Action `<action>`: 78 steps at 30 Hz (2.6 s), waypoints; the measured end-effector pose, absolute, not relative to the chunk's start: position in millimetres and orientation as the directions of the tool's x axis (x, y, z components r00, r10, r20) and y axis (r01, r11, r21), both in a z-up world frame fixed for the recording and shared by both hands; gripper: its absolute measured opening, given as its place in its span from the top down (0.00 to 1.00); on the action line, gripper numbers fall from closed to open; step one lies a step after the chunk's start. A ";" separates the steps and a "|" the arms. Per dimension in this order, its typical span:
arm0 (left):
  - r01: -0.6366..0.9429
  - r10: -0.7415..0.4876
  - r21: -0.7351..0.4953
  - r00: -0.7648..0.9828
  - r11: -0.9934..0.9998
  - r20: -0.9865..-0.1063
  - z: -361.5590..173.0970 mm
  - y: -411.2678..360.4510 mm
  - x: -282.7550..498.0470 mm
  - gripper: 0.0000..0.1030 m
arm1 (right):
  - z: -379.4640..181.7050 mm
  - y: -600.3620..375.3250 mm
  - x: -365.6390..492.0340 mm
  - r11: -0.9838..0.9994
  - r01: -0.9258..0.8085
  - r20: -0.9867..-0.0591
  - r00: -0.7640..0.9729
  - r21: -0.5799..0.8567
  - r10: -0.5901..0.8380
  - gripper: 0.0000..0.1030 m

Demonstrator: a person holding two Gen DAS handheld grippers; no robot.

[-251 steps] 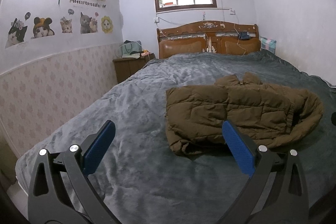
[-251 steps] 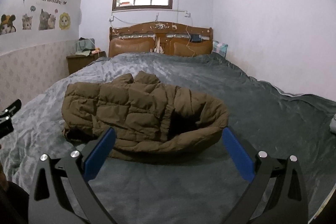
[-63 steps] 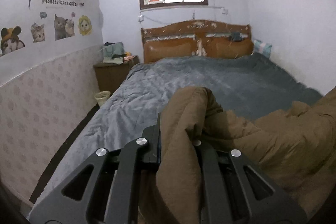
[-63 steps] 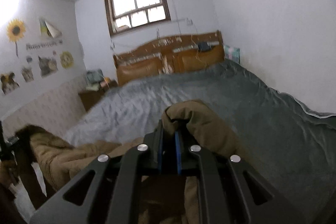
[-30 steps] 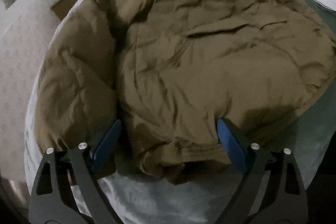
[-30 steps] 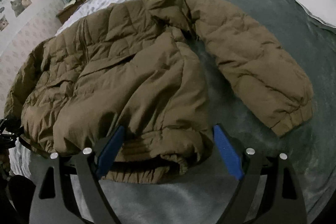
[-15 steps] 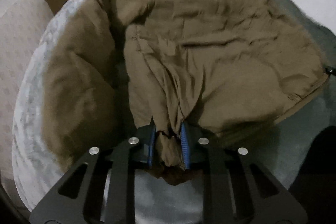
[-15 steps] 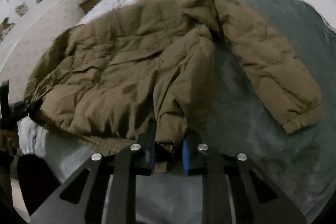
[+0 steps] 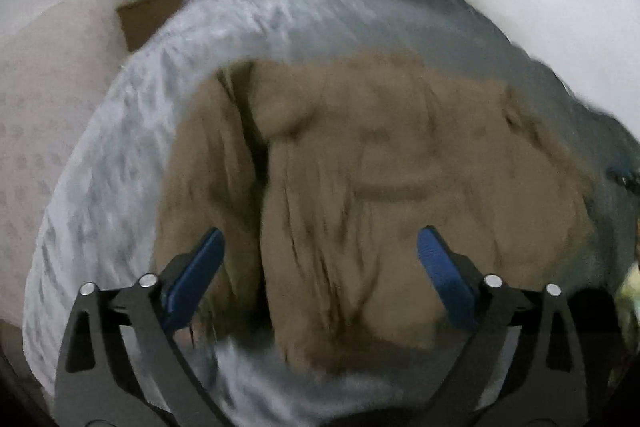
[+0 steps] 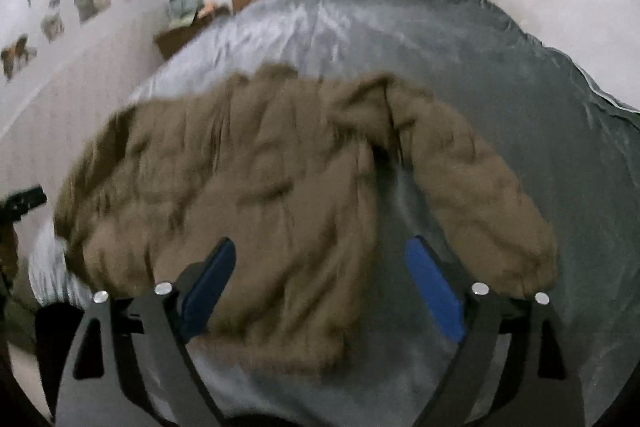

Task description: Fold large clothes

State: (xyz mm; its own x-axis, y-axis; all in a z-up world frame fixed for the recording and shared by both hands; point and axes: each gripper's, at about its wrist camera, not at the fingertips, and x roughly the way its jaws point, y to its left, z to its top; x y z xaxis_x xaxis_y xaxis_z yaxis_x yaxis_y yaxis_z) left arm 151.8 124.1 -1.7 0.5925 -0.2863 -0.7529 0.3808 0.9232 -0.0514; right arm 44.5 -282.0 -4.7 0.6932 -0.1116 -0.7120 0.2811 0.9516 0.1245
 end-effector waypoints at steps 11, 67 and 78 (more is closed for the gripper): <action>0.186 -0.290 -0.222 0.614 0.957 -0.734 -44.0 40.8 311.1 0.07 | -14.6 -294.5 204.1 0.855 0.406 -0.626 0.769 0.323 -0.128 0.08; 0.181 -0.244 -0.165 0.654 0.969 -0.716 -64.6 72.8 314.0 0.08 | 35.4 -260.1 228.0 0.932 0.353 -0.456 0.845 0.079 -0.281 0.79; 0.199 -0.257 -0.167 0.637 0.966 -0.727 -69.4 62.6 317.5 0.08 | -68.8 -156.8 295.6 0.990 0.138 -0.708 0.695 -0.039 -0.124 0.64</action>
